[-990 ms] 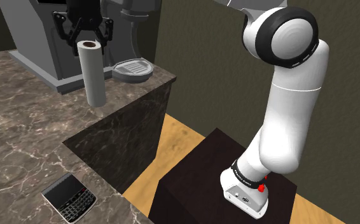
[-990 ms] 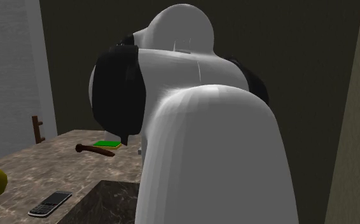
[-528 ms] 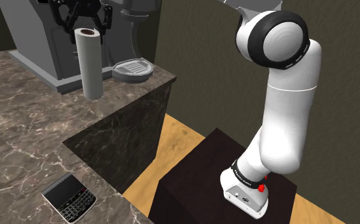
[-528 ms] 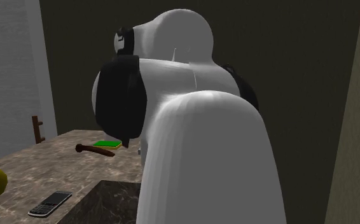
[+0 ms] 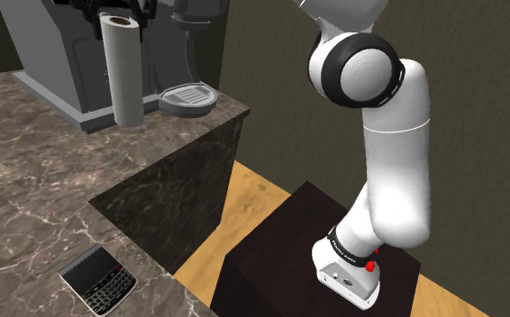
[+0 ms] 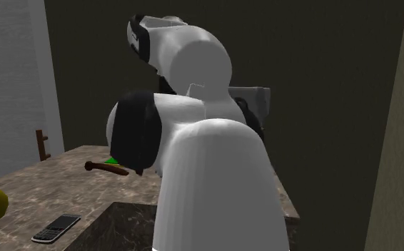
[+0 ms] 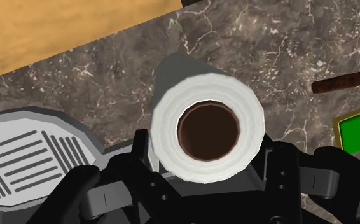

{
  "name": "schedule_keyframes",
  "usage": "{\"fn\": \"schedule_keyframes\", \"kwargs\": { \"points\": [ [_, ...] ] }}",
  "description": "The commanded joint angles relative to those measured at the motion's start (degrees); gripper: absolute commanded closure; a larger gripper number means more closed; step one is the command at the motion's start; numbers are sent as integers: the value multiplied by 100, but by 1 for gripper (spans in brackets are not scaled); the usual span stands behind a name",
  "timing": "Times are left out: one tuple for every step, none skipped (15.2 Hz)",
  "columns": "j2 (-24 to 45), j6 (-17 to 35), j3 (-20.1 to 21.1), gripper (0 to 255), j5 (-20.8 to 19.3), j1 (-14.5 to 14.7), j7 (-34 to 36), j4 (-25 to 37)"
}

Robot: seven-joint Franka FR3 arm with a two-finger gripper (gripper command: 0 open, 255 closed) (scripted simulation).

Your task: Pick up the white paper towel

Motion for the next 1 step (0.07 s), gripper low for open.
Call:
{"fn": "schedule_keyframes", "kwargs": {
  "points": [
    [121,-157,-19,255,-41,70,-5,278]
  ]
}}
